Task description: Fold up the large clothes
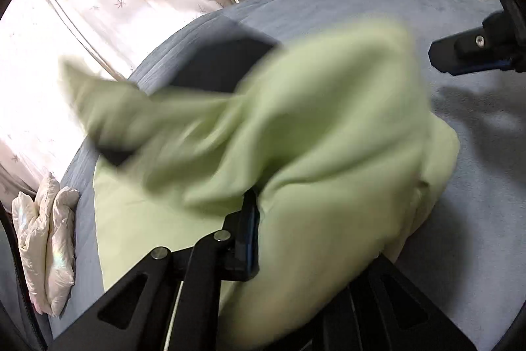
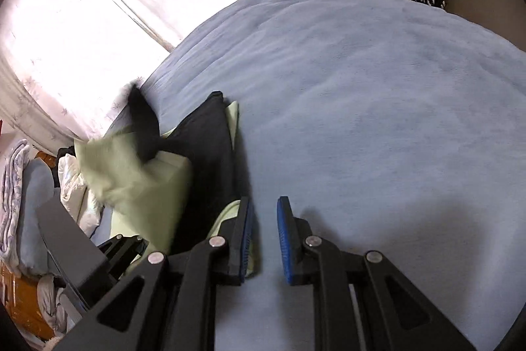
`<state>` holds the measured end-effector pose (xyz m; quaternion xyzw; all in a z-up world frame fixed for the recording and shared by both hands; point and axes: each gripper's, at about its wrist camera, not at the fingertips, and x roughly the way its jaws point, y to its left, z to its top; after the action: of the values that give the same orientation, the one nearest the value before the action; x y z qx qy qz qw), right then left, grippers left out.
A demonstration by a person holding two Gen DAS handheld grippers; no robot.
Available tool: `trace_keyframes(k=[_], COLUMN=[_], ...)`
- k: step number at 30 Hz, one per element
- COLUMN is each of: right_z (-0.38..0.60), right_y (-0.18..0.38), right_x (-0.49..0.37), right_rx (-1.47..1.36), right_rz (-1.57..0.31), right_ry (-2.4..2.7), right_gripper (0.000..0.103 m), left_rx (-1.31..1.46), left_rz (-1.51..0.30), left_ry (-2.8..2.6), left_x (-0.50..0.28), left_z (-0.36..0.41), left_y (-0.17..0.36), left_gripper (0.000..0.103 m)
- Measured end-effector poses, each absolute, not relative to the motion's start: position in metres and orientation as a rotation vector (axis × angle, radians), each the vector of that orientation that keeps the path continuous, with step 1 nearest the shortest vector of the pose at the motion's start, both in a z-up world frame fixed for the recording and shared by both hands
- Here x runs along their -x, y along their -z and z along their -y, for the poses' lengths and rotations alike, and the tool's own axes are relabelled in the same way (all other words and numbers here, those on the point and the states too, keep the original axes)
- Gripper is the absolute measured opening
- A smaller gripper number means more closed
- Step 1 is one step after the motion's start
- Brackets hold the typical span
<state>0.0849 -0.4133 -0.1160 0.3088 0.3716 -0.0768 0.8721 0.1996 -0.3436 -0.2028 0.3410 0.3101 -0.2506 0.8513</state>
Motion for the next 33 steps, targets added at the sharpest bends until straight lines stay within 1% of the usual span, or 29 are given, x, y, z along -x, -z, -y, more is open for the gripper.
trace_keyframes(k=[1, 3, 4, 5, 7, 8, 9, 10, 14, 18, 21, 25, 28, 31, 33], right_z=[0.413, 0.407, 0.408, 0.406, 0.403, 0.401, 0.402, 0.402, 0.406, 0.408, 0.406, 0.405, 0.400, 0.395, 0.392], right_y=[0.117, 0.117, 0.117, 0.115, 0.113, 0.109, 0.108, 0.104, 0.096, 0.088, 0.081, 0.074, 0.080, 0.101, 0.111], right_x=[-0.083, -0.085, -0.086, -0.088, -0.090, -0.089, -0.090, -0.089, -0.096, -0.108, -0.116, -0.125, -0.138, -0.154, -0.160], right_rx=[-0.641, -0.634, -0.633, -0.633, -0.632, -0.627, -0.625, -0.624, -0.636, -0.650, -0.647, -0.665, -0.651, -0.630, -0.610], right_rz=[-0.778, -0.783, -0.787, -0.791, -0.790, -0.784, -0.781, -0.772, -0.770, -0.785, -0.791, -0.805, -0.895, -1.027, -1.080], right_ry=[0.153, 0.134, 0.124, 0.110, 0.098, 0.094, 0.096, 0.097, 0.065, 0.019, 0.002, -0.032, -0.079, -0.083, -0.075], right_gripper=[0.016, 0.016, 0.016, 0.016, 0.016, 0.021, 0.027, 0.030, 0.030, 0.030, 0.030, 0.031, 0.038, 0.038, 0.038], left_rx=[-0.702, -0.651, -0.623, -0.601, -0.558, -0.543, -0.520, -0.504, -0.404, -0.324, -0.239, -0.116, -0.032, -0.017, -0.024], left_rz=[-0.665, -0.699, -0.716, -0.726, -0.741, -0.744, -0.741, -0.740, -0.759, -0.754, -0.799, -0.896, -0.954, -0.960, -0.957], left_ry=[0.534, 0.561, 0.577, 0.589, 0.618, 0.628, 0.637, 0.647, 0.685, 0.610, 0.522, 0.439, 0.418, 0.408, 0.409], left_x=[-0.201, -0.204, -0.205, -0.205, -0.201, -0.198, -0.193, -0.189, -0.179, -0.190, -0.211, -0.234, -0.244, -0.245, -0.244], left_z=[0.342, 0.336, 0.332, 0.329, 0.320, 0.315, 0.307, 0.301, 0.271, 0.242, 0.214, 0.186, 0.171, 0.166, 0.167], left_y=[0.200, 0.193, 0.190, 0.188, 0.181, 0.179, 0.175, 0.171, 0.154, 0.140, 0.139, 0.151, 0.162, 0.169, 0.170], left_gripper=[0.010, 0.018, 0.025, 0.026, 0.036, 0.040, 0.040, 0.042, 0.045, 0.052, 0.052, 0.052, 0.052, 0.052, 0.052])
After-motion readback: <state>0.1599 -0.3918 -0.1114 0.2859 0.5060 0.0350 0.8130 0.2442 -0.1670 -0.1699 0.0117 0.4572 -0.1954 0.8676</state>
